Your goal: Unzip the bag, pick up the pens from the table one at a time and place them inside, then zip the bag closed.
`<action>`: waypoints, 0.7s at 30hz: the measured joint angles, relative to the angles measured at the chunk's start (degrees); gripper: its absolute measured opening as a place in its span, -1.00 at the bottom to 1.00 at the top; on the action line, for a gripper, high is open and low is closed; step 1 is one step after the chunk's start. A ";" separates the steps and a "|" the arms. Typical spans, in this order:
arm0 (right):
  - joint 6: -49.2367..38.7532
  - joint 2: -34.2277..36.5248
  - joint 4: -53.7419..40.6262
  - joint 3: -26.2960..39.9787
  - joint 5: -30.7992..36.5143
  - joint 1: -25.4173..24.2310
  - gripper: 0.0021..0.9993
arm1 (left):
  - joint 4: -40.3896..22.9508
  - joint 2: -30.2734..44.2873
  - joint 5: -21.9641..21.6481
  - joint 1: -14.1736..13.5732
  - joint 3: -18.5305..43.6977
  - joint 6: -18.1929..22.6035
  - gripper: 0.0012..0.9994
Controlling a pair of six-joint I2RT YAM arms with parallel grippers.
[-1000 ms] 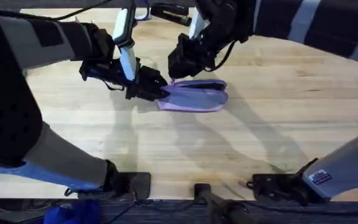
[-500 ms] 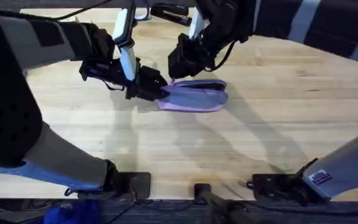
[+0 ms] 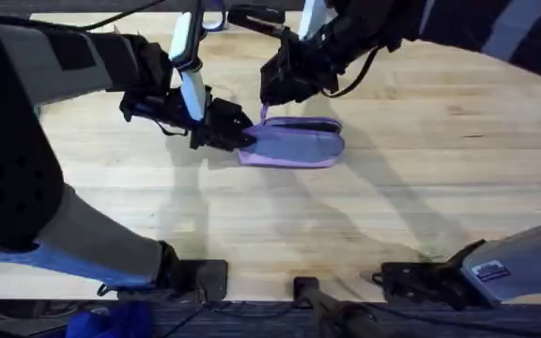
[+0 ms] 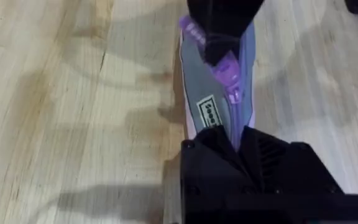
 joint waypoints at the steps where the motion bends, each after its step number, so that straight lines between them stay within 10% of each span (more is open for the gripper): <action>1: -0.24 -0.24 -0.06 0.00 -0.02 0.00 -0.94 | 0.01 0.00 0.07 0.00 0.00 0.00 -0.92; 21: -2.95 -0.35 -5.77 0.00 0.22 -0.80 -0.94 | -0.22 0.00 -0.18 0.00 0.00 0.00 -0.92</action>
